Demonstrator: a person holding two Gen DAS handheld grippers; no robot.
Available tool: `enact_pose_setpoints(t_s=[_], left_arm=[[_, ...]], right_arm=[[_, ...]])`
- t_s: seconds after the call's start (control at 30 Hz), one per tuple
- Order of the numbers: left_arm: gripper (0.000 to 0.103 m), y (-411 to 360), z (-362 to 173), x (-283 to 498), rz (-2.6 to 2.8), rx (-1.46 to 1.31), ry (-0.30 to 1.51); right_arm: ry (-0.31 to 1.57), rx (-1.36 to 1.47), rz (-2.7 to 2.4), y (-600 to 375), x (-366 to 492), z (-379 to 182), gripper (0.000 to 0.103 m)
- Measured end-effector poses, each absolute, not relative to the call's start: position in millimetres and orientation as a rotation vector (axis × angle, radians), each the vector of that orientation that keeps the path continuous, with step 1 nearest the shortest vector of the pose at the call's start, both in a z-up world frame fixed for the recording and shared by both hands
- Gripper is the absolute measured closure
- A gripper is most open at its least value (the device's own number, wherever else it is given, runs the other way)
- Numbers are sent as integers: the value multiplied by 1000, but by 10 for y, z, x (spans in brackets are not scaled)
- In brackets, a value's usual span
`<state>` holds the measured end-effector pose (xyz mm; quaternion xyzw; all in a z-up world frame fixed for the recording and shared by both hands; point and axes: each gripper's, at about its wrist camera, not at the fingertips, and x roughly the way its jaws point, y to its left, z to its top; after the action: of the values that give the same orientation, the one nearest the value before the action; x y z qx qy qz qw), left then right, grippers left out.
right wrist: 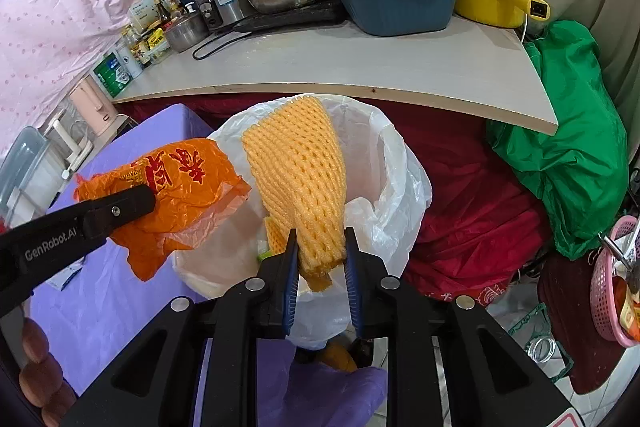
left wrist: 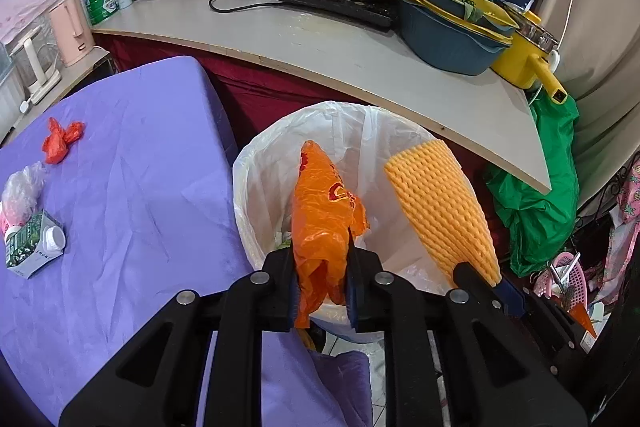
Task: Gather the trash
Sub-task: 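Carry orange bag and foam net over the bin and open both tools, then move both tools back toward the cup, carton and bags on the table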
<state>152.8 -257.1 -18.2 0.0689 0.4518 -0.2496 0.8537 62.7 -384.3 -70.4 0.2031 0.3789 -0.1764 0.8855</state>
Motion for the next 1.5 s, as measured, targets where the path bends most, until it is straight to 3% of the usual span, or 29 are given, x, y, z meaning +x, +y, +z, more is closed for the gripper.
enact_pose_setpoints(t_s=[0.23,0.3,0.37,0.43,1.0,1.5], left_arm=[[79,-2643,-227,1560,-528,151,937],[71,-2634,-225,1565,-521,145,923],[48,-2626,-214,1564,-503,146,898],[40,-2612,-204,1558,-485,145,874],[39,-2245,-6,1585,-448,86,852],[39,-1337,216,1570,-339,14,810]], right_arm=[[781,421,-379,-3898,742,-695,77],[769,425,-386,-3913,752,-676,70],[750,428,-391,-3915,752,-639,62],[731,435,-395,-3921,751,-598,60],[692,422,-377,-3717,692,-383,56],[666,364,-311,-3079,690,-105,52]])
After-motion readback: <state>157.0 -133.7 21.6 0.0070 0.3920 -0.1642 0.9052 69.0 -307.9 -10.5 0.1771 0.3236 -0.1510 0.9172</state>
